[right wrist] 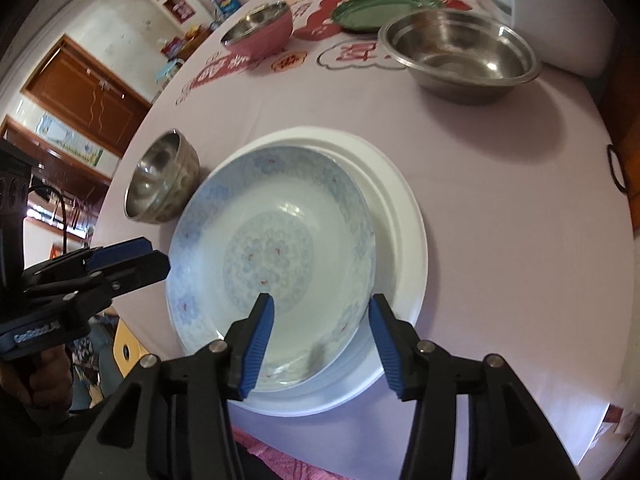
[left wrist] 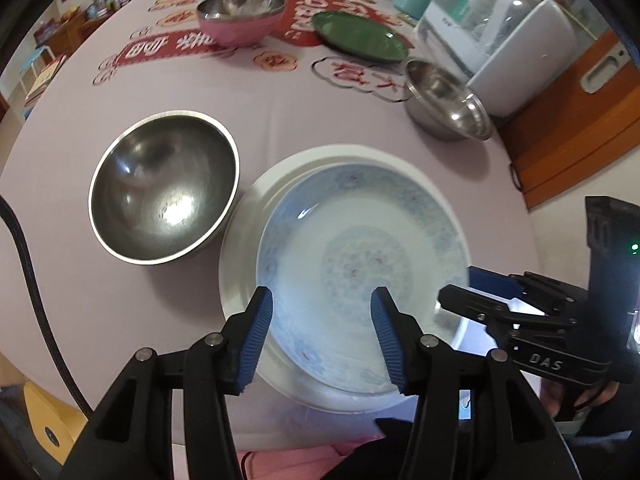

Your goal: Organize plates and bowls

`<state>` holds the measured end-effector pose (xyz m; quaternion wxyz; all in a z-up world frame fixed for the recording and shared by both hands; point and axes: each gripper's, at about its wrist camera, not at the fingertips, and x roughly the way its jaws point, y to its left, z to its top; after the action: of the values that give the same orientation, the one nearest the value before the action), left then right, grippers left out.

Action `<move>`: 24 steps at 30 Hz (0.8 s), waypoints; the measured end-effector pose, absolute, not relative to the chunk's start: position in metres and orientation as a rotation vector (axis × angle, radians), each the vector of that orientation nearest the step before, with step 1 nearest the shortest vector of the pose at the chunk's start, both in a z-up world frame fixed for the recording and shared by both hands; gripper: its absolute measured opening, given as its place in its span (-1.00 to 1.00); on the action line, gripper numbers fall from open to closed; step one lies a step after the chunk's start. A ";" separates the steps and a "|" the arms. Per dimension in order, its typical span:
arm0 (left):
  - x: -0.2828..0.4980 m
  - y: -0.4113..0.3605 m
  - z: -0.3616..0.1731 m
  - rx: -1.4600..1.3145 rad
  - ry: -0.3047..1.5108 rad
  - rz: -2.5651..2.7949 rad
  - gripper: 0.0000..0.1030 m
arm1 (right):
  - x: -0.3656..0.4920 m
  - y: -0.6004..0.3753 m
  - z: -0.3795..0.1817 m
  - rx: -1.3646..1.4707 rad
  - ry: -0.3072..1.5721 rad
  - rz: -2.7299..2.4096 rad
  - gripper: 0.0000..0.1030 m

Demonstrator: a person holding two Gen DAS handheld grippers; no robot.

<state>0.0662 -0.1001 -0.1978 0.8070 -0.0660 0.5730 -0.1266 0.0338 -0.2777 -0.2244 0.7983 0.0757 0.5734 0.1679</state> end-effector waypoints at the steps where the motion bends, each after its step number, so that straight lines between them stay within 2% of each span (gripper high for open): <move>1: 0.065 -0.100 -0.193 -0.142 1.218 -0.279 -0.03 | 0.033 -0.277 -0.222 0.169 1.220 0.357 0.00; 9: 0.066 -0.086 -0.155 -0.175 1.163 -0.310 -0.01 | 0.034 -0.268 -0.178 0.193 1.087 0.329 0.22; 12: 0.071 -0.078 -0.141 -0.163 1.143 -0.299 0.12 | 0.039 -0.262 -0.163 0.189 1.046 0.316 0.24; 18: 0.090 -0.062 -0.121 -0.157 1.136 -0.318 0.13 | 0.050 -0.250 -0.136 0.183 0.989 0.274 0.26; 24: 0.112 -0.048 -0.103 -0.142 1.134 -0.320 0.25 | 0.064 -0.238 -0.113 0.219 0.971 0.208 0.27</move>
<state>0.1124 -0.0480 -0.1029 0.8291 -0.0671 0.5341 -0.1509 0.0639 -0.2381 -0.1127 0.8736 0.1047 0.4647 0.0995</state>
